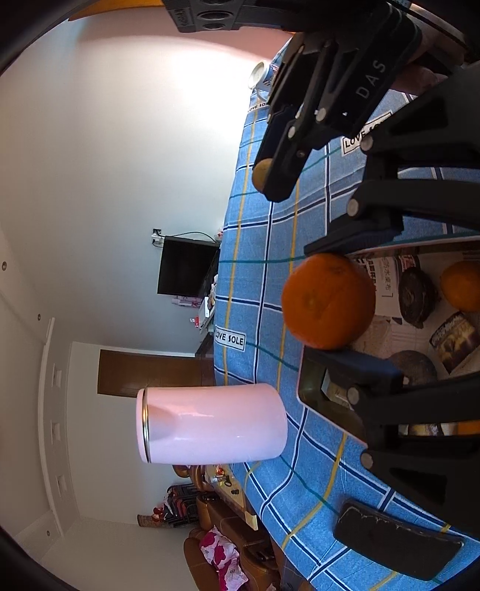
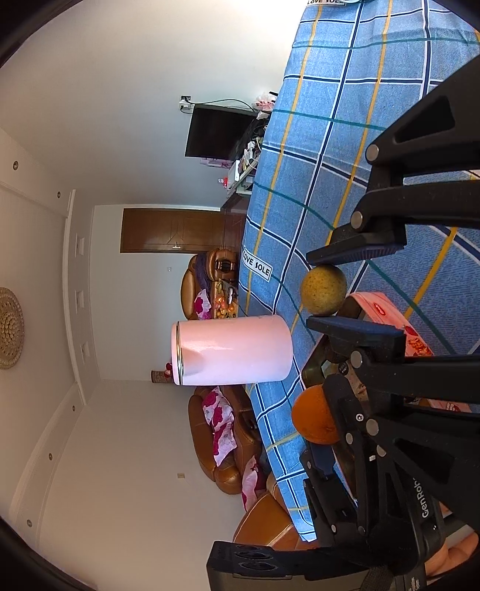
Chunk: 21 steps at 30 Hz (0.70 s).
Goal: Organize fruits
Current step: 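Carry the orange with the left gripper while the right gripper carries the yellow fruit to the tin, then open the left gripper over the tin while the right gripper releases the yellow fruit into it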
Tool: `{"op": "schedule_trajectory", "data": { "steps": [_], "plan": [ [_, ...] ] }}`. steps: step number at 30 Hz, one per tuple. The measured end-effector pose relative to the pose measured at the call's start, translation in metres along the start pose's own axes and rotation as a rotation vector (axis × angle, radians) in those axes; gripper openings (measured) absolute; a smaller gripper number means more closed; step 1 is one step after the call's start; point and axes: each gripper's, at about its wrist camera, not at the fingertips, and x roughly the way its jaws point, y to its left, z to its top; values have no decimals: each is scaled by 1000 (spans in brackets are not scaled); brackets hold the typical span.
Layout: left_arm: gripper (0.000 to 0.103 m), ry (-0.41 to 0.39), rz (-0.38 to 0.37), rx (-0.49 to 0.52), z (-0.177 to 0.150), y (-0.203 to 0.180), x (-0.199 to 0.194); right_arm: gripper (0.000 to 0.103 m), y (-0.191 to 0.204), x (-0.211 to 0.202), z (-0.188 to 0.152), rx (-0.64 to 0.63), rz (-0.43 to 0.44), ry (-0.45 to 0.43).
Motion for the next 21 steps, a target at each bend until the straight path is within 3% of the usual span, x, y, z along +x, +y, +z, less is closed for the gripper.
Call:
{"op": "schedule_trajectory", "data": {
  "steps": [11, 21],
  "plan": [
    [49, 22, 64, -30, -3, 35, 0, 30, 30, 33, 1, -33, 60, 72],
    [49, 78, 77, -53, -12, 56, 10, 30, 47, 78, -15, -25, 68, 246]
  ]
}}
